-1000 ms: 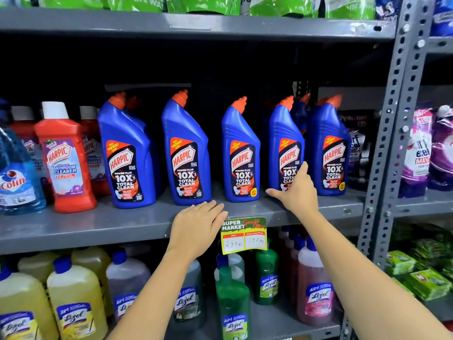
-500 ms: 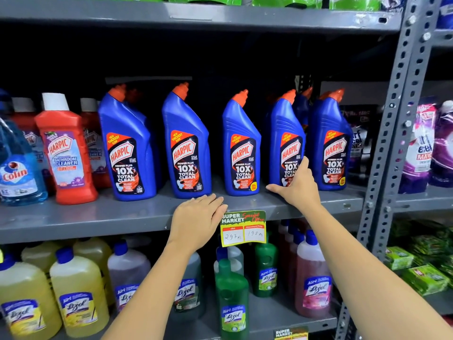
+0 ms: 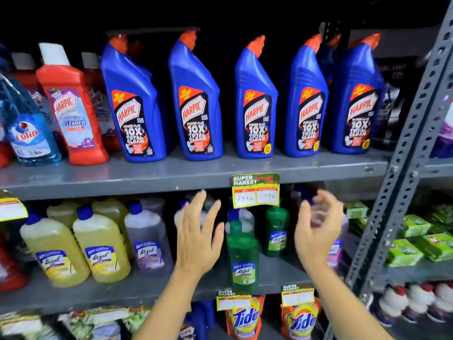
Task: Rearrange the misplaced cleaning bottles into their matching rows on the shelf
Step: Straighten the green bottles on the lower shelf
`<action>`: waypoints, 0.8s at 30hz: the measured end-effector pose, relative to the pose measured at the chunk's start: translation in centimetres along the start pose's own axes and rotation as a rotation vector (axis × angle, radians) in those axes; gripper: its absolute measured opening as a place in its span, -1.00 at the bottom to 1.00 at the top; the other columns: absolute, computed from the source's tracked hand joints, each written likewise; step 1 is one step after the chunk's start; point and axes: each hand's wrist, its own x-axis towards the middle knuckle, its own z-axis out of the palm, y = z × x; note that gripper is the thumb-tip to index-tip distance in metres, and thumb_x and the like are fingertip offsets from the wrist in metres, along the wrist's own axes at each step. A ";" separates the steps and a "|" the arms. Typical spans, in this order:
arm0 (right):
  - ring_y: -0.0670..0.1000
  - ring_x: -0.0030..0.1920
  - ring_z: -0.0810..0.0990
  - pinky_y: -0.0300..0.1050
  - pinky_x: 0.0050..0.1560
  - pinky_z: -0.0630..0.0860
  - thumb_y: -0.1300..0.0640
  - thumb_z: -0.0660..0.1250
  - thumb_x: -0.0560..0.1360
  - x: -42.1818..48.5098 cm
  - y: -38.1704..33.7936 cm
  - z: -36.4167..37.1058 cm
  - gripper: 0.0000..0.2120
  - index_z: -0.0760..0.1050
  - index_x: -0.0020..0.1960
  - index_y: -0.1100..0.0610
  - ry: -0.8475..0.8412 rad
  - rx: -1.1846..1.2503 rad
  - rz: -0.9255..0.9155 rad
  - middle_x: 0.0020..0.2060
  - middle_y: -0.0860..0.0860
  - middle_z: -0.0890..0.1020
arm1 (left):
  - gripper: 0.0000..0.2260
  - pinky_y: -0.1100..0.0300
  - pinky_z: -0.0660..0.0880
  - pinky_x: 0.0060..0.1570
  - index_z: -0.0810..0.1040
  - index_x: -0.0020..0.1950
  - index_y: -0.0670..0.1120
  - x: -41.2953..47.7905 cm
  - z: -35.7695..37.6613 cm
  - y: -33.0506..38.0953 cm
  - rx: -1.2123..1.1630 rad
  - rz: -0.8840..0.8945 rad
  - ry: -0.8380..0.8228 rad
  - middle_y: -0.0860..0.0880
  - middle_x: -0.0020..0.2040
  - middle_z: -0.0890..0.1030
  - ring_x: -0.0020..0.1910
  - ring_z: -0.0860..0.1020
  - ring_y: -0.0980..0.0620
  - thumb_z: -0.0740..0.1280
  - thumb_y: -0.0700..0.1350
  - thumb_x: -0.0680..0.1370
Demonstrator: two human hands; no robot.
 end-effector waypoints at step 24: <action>0.06 0.25 0.53 0.09 0.17 0.54 -0.07 0.62 0.17 -17.5 8.3 3.8 -0.07 0.19 0.40 -0.09 -0.556 -0.459 0.618 0.22 -0.06 0.53 | -0.32 -0.16 0.08 0.35 0.21 0.48 -0.11 -22.0 6.3 -5.6 0.131 -0.207 -1.076 -0.15 0.45 0.34 0.42 0.27 -0.15 0.39 0.01 0.43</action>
